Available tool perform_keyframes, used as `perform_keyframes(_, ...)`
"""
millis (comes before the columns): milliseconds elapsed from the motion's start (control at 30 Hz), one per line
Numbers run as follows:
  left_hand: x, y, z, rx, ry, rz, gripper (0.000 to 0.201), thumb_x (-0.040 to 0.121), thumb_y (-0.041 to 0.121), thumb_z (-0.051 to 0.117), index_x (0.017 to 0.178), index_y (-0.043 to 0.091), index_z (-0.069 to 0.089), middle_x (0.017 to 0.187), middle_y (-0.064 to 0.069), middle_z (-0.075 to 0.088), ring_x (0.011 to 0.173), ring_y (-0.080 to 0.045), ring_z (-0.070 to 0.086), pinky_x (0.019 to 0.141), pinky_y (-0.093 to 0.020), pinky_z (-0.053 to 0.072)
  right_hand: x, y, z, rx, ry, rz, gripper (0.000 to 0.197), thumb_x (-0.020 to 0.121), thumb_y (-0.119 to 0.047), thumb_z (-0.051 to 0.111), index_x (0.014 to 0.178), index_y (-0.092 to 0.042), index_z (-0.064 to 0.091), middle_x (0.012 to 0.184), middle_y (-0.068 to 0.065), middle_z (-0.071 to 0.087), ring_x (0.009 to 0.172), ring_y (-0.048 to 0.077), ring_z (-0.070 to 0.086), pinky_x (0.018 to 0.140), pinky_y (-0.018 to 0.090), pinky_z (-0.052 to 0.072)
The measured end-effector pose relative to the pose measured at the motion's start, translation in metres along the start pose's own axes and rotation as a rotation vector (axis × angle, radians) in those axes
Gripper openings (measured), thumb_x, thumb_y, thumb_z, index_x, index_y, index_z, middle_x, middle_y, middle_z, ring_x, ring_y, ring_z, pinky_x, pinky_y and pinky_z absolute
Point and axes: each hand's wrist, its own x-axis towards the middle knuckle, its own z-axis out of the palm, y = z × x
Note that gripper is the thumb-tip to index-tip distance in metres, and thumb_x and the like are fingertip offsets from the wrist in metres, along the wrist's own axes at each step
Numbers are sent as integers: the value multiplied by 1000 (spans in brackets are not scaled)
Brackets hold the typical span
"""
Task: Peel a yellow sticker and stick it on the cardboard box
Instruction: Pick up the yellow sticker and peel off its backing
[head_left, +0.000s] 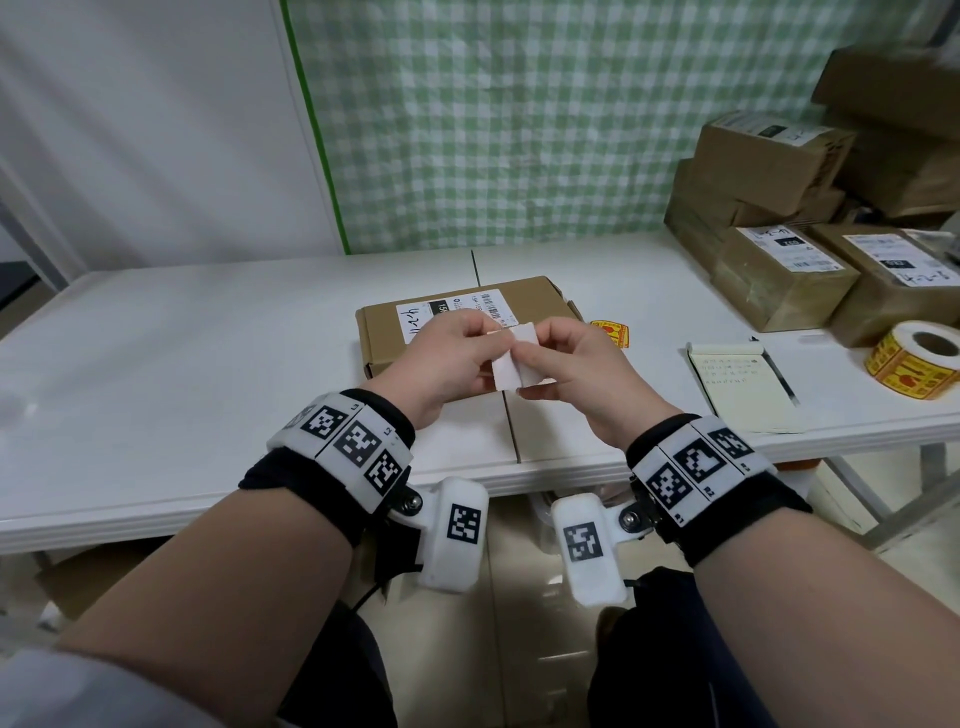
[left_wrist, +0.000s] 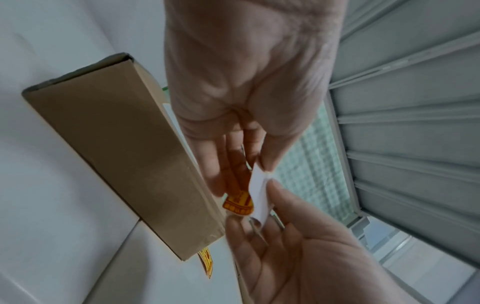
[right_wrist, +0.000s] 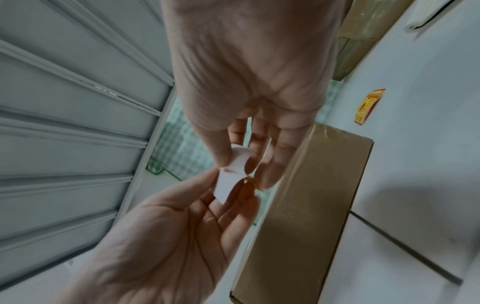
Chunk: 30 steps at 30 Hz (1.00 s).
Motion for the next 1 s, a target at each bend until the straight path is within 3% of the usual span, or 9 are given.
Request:
perform_keyframes(133,-2,1,-1,-115,-22,-19,24,93,2,48,71,12,52,81,-8,61,72,-18,64,63,-23,59,2,-1,-5,113,50,68,19,91,-6,55,74,-11,50,84,1,63,69,14,63,65,27,57)
perform_keyframes(233,-1,1,-1,-102,-42,-20,21,91,-1,47,76,11,55,84,-10,63,77,-21,66,70,-27,60,1,-3,-5,90,44,55,13,89,-8,60,78,-13,55,87,4,65,73,17,64,70,32,58)
perform_keyframes(300,0,2,1,-80,-44,-31,19,89,-1,49,78,11,57,87,-11,63,80,-23,67,75,-30,60,1,-3,-3,31,52,27,12,86,-10,65,78,-14,57,88,7,65,75,19,64,65,30,57)
perform_keyframes(367,1,3,2,-69,-45,-33,14,89,2,53,77,11,57,85,-11,64,78,-22,67,73,-27,60,2,-3,-2,0,66,8,15,84,-10,67,75,-14,56,87,10,64,75,22,63,61,29,55)
perform_keyframes(533,1,4,3,-107,-43,-38,17,93,6,52,76,8,54,83,-10,63,73,-18,66,60,-22,60,1,-5,-5,41,28,31,19,87,-5,62,74,-14,51,80,3,61,71,17,61,67,33,55)
perform_keyframes(666,1,1,3,-233,-50,-54,20,96,5,45,77,8,50,94,-15,61,83,-24,64,69,-32,61,1,-3,-14,213,75,91,22,91,-3,56,73,-13,46,89,7,61,70,16,62,59,27,60)
perform_keyframes(800,2,-1,4,-261,-29,-63,20,96,6,45,77,8,51,99,-19,62,85,-27,64,72,-36,61,3,1,-20,143,122,111,20,89,-5,57,73,-13,48,88,9,60,68,21,60,55,26,58)
perform_keyframes(900,3,0,3,-261,24,-68,19,95,5,46,77,9,52,92,-15,64,77,-25,66,63,-32,61,9,11,-28,24,280,137,19,84,-7,58,70,-16,51,95,11,59,75,26,59,61,33,58)
perform_keyframes(1000,5,2,2,-195,85,-55,20,93,7,47,75,11,53,88,-11,66,75,-24,65,64,-29,58,13,19,-39,-289,498,95,13,80,-12,55,72,-20,61,96,9,63,90,32,62,78,45,57)
